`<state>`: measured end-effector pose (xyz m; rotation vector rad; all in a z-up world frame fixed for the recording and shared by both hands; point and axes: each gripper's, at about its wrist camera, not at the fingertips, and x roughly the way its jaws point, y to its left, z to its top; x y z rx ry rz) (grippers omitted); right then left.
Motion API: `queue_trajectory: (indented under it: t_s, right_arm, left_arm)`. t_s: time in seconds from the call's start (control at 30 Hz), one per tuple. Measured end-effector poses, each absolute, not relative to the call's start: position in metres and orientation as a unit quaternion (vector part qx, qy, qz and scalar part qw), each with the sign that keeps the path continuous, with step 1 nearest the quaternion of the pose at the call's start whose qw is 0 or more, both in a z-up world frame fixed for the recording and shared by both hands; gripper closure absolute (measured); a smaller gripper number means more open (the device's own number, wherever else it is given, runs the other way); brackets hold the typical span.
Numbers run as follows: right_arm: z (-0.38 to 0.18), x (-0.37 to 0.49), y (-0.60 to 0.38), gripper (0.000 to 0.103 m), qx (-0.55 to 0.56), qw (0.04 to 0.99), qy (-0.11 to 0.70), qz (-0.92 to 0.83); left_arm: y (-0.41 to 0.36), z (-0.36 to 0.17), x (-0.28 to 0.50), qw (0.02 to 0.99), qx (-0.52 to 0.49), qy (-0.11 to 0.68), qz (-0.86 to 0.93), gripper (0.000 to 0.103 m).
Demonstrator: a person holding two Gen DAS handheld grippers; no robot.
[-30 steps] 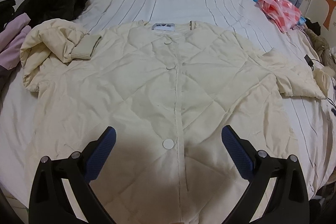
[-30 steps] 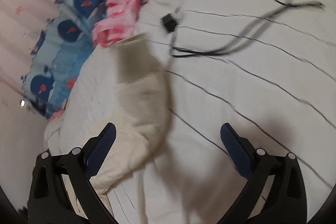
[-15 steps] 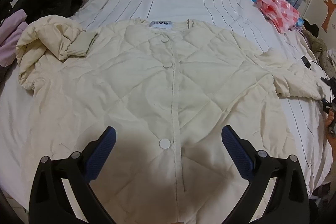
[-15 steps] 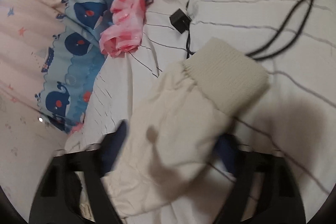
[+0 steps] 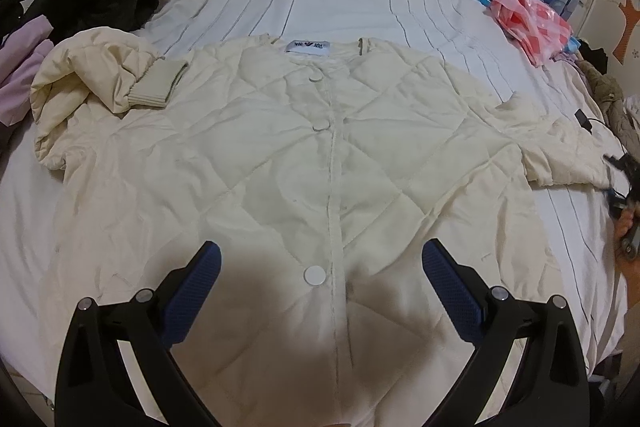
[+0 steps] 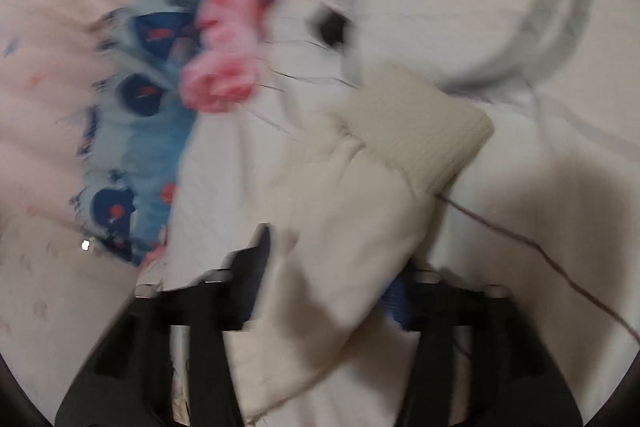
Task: Fold large clothes
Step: 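Move the right tool to the jacket sleeve cuff and grasp it, then lift the sleeve with the right tool and carry it across the jacket body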
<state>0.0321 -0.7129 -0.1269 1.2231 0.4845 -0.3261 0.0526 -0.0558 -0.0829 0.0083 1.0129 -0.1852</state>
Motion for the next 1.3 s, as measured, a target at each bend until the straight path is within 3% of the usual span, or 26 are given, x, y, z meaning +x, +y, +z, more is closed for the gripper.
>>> queue_trajectory:
  t_s: [0.13, 0.2, 0.3, 0.5, 0.9, 1.3]
  right_arm:
    - [-0.121, 0.031, -0.716, 0.054, 0.537, 0.809, 0.201, -0.132]
    - [-0.109, 0.032, -0.717, 0.086, 0.524, 0.819, 0.195, -0.13]
    - [-0.093, 0.027, -0.714, 0.091, 0.516, 0.829, 0.174, -0.129]
    - [-0.108, 0.029, -0.712, 0.094, 0.552, 0.79, 0.202, -0.172]
    - [0.032, 0.061, -0.627, 0.095, 0.456, 0.872, 0.143, -0.106]
    - [0.095, 0.128, -0.498, 0.095, 0.413, 0.898, 0.153, -0.003]
  left_arm:
    - [-0.051, -0.085, 0.055, 0.867, -0.008, 0.49, -0.087, 0.007]
    - [-0.05, -0.086, 0.055, 0.866, -0.011, 0.492, -0.087, 0.007]
    - [-0.052, -0.086, 0.054, 0.868, -0.004, 0.489, -0.086, 0.007]
    - [-0.05, -0.087, 0.055, 0.869, 0.004, 0.488, -0.079, 0.007]
    - [-0.026, -0.054, 0.035, 0.904, 0.037, 0.424, -0.043, 0.006]
    - [-0.006, -0.033, 0.023, 0.92, 0.024, 0.39, -0.03, 0.006]
